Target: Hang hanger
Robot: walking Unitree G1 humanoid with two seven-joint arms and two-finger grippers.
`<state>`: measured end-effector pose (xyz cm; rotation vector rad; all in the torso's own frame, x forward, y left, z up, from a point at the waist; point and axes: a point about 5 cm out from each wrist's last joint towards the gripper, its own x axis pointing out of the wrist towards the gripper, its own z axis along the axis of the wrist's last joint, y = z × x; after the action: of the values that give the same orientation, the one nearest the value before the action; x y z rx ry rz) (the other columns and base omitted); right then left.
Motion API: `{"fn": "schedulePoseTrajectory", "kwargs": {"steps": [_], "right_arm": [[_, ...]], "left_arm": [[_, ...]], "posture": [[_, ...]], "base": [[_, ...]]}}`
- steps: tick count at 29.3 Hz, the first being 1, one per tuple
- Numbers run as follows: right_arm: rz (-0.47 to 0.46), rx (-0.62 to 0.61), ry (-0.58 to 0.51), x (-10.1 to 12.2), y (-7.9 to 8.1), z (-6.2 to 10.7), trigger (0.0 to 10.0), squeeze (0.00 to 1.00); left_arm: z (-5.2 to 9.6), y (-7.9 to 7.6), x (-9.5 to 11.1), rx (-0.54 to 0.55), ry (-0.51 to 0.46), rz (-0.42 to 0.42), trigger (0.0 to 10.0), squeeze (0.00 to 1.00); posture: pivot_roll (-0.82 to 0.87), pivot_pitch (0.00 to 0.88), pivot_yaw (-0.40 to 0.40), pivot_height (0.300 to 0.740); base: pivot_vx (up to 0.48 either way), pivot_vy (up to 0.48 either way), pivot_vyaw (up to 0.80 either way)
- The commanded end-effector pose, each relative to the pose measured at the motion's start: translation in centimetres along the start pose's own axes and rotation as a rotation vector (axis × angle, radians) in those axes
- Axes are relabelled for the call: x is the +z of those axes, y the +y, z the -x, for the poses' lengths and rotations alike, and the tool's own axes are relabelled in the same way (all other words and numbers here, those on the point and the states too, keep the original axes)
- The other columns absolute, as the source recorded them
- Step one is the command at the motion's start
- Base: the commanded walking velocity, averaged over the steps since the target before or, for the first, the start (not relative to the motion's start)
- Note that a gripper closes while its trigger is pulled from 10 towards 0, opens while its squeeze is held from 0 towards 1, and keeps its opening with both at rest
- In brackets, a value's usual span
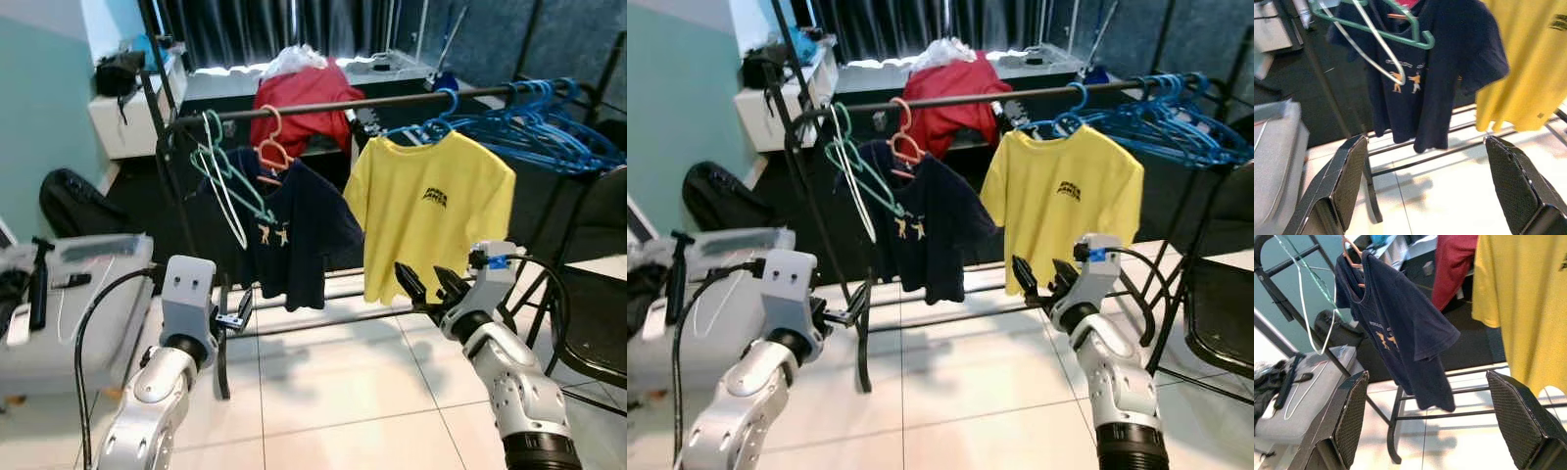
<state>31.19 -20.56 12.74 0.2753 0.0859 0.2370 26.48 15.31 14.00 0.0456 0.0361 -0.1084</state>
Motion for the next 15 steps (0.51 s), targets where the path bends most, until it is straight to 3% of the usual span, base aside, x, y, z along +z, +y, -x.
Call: {"fn": "schedulePoseTrajectory", "kwargs": {"steps": [1, 15], "right_arm": [[0.000, 0.002, 0.000, 0.1, -0.1, 0.1, 10.0, 0.00], [0.005, 0.004, 0.005, -0.2, -0.3, 0.3, 10.0, 0.00]], "left_arm": [[0.0, 0.1, -0.3, 0.001, 0.024, -0.017, 10.0, 0.00], [-0.6, -1.1, 0.3, -0.015, 0.020, 0.086, 10.0, 0.00]], "posture": [[-0.10, 0.000, 0.035, 0.736], [-0.10, 0.000, 0.036, 0.736]], "base": [[0.000, -0.480, 0.00], [0.000, -0.480, 0.00]]}}
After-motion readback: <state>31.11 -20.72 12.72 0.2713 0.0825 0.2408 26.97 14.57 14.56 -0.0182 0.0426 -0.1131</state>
